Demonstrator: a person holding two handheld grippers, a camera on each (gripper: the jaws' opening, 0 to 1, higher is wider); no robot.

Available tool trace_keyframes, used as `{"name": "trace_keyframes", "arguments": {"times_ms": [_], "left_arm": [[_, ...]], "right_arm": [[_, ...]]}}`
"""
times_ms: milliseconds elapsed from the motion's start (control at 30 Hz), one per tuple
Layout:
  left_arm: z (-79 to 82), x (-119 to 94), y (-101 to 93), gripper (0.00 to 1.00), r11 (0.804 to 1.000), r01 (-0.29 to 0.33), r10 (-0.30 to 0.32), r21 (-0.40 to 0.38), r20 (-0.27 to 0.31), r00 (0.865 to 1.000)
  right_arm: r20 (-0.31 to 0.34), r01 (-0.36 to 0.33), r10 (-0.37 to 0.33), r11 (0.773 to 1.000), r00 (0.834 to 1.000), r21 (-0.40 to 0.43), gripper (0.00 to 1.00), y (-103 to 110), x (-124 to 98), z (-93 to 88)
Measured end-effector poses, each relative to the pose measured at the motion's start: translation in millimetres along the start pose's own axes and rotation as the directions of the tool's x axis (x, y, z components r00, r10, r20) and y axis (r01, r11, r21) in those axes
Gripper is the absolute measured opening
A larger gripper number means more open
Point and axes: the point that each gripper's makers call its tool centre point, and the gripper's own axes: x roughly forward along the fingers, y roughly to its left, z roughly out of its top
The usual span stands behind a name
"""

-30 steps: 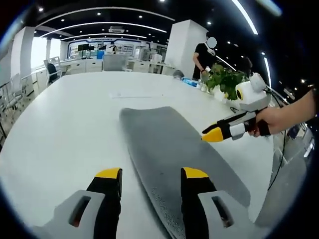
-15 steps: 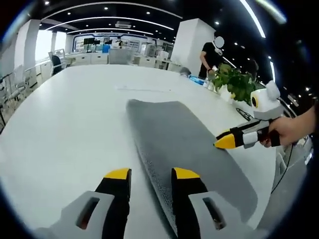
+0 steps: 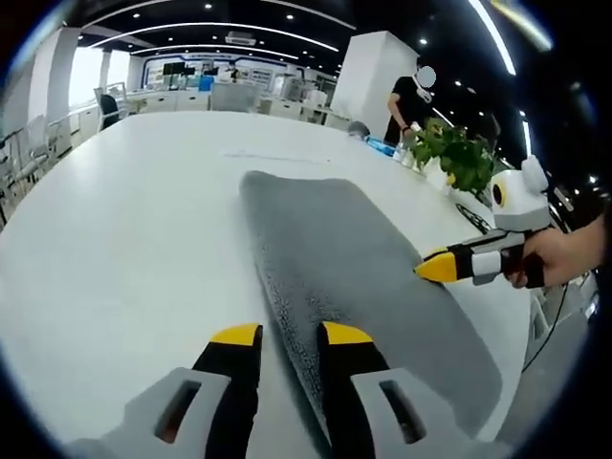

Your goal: Fold the towel on the table until its edges align and the towel forms a compact rectangular stack.

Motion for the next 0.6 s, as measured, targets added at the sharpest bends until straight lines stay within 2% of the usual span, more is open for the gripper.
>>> {"name": "trace_keyframes", "arguments": {"times_ms": [167,233,333,433,500,567,600], "left_arm": [[4.5,-1.5,-10.3,0.20,1.000,-0.001,0.001,0.017,0.005,1.000],[1.5,1.6,-4.3,0.19,1.000,-0.004,0.004,0.011,0.004,1.000],[1.4,3.1,-9.3,0.16,1.000,0.014,-0.014,0.011,0.005,1.000],[-1.2,9.0,-14.2,0.13,0.998,0.040,-0.040,0.047,-0.005,0.999],[2.1,6.5,-30.7,0.13,0.997,0.050,-0.050,0.062,-0.011,0.999],[0.9,11.0,-30.9,0.13,0.996,0.055,-0.055,0.066,-0.012,0.998],[0.7,11.8,-39.0,0.13,0.996,0.060,-0.059,0.069,-0.015,0.998]], "right_arm": [[0.016,0.003,-0.003,1.000,1.000,-0.001,0.05,-4.6,2.1,0.3],[0.026,0.004,-0.004,1.000,1.000,0.002,0.04,0.3,-6.0,0.0],[0.031,0.009,-0.009,1.000,0.999,-0.003,0.03,-7.0,0.0,-0.3],[0.035,0.018,-0.018,1.000,0.999,-0.007,0.03,-9.9,-6.1,-2.6],[0.037,0.025,-0.025,1.000,0.999,-0.004,0.03,-17.5,-7.5,-3.1],[0.039,0.032,-0.032,0.999,0.999,-0.001,0.03,-19.6,-16.5,-5.4],[0.040,0.035,-0.035,0.999,0.999,0.001,0.03,-21.5,-19.5,-6.4]]}}
